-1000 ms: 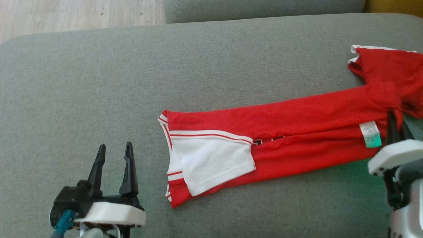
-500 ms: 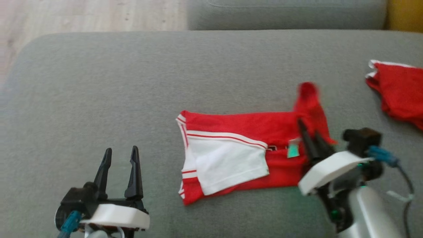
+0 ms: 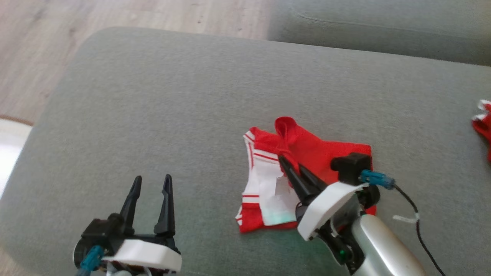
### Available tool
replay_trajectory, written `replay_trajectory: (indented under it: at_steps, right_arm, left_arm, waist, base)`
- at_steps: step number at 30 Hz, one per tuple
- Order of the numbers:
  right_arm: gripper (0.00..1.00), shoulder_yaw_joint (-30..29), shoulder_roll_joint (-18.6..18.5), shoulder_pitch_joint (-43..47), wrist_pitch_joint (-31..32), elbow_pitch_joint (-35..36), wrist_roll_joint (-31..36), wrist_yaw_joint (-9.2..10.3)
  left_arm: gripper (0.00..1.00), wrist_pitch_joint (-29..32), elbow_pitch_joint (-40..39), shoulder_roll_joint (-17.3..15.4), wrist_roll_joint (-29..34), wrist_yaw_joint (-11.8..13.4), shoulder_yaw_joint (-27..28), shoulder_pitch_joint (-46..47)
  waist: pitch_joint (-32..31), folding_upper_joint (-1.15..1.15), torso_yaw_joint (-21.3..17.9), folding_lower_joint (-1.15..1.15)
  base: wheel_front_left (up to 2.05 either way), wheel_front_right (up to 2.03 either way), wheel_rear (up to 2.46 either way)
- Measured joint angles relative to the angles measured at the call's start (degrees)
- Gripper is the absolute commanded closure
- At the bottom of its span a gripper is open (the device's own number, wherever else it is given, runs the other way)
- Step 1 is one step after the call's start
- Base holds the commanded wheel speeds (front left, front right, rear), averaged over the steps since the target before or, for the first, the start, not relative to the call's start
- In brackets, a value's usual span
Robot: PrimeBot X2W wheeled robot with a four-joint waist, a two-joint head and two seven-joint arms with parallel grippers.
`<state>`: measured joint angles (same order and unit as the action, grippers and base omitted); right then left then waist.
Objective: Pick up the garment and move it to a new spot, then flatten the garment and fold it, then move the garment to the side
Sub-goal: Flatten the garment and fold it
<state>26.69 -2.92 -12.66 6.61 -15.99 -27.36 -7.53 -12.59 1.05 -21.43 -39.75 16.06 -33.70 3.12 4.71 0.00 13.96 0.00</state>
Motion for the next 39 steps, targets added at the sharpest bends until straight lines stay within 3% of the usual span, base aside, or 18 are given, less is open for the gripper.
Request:
replay_trajectory:
  at_steps: [7, 9, 10, 11, 12, 17, 20, 30, 34, 39]
  right_arm:
    - [1.00, 3.70, -0.20, -3.37, -2.10, -8.21, -3.00, 0.00]
    - [0.73, 4.98, -0.29, -4.70, -3.28, -10.29, -3.72, 0.00]
    - [0.47, 5.59, -0.30, -5.42, -4.00, -11.16, -4.33, 0.00]
    - [0.15, 6.30, -0.34, -6.10, -4.74, -11.76, -5.15, 0.00]
    - [0.00, 6.30, -0.34, -6.10, -4.74, -11.76, -5.15, 0.00]
    - [0.00, 9.70, -0.40, -9.66, -8.29, -13.74, -7.50, 0.00]
    - [0.00, 8.04, -0.40, -11.64, -12.18, -15.17, -6.23, 0.00]
    - [0.00, -9.15, -0.44, -12.85, -18.26, -15.33, 10.25, 0.00]
    - [0.00, -15.59, -0.43, -8.16, -18.68, -11.50, 15.72, 0.00]
    - [0.00, -22.15, -0.35, 1.10, -18.18, -6.24, 17.92, 0.00]
  left_arm:
    - [0.00, 0.01, 0.66, 0.51, 0.00, -0.43, -1.10, 0.01]
    - [0.00, 0.01, 0.75, 0.59, 0.00, -0.43, -1.27, 0.01]
    - [0.00, 0.00, 0.76, 0.66, 0.00, -0.43, -1.29, 0.01]
    - [0.00, 0.00, 0.81, 0.69, 0.00, -0.43, -1.30, 0.01]
    - [0.00, 0.00, 0.81, 0.69, 0.00, -0.43, -1.30, 0.01]
    - [0.00, -0.02, 1.45, 1.13, 0.00, -0.45, -1.36, 0.02]
    - [0.00, -0.10, 1.88, 1.77, 0.00, -0.52, -1.46, 0.07]
    - [0.00, -0.18, 2.56, 2.66, 0.49, -0.77, -2.07, 0.81]
    - [0.00, -0.19, 3.33, 3.11, 0.69, -0.76, -2.26, 1.93]
    - [0.00, -0.62, 4.74, 3.47, 1.00, -0.63, -2.18, 2.35]
  waist:
    - [0.05, 0.00, 3.27, 0.00]
    - [0.02, 0.00, 3.63, 0.00]
    - [0.03, 0.00, 3.72, 0.00]
    - [0.08, 0.00, 3.75, 0.00]
    - [0.08, 0.00, 3.75, 0.00]
    - [0.11, 0.00, 3.00, 0.00]
    - [0.08, 0.00, 1.94, 0.00]
    - [-0.19, 0.00, -1.45, 0.01]
    - [-0.74, 0.00, -2.89, 0.01]
    - [-1.86, 0.00, -4.94, 0.00]
  base:
    - [0.00, 0.00, 0.00]
    - [0.00, 0.00, 0.00]
    - [0.00, 0.00, 0.00]
    - [0.00, 0.00, 0.00]
    - [0.00, 0.00, 0.00]
    - [0.00, 0.00, 0.00]
    - [0.00, 0.00, 0.00]
    - [0.00, 0.00, 0.00]
    - [0.00, 0.00, 0.00]
    - [0.00, 0.00, 0.00]
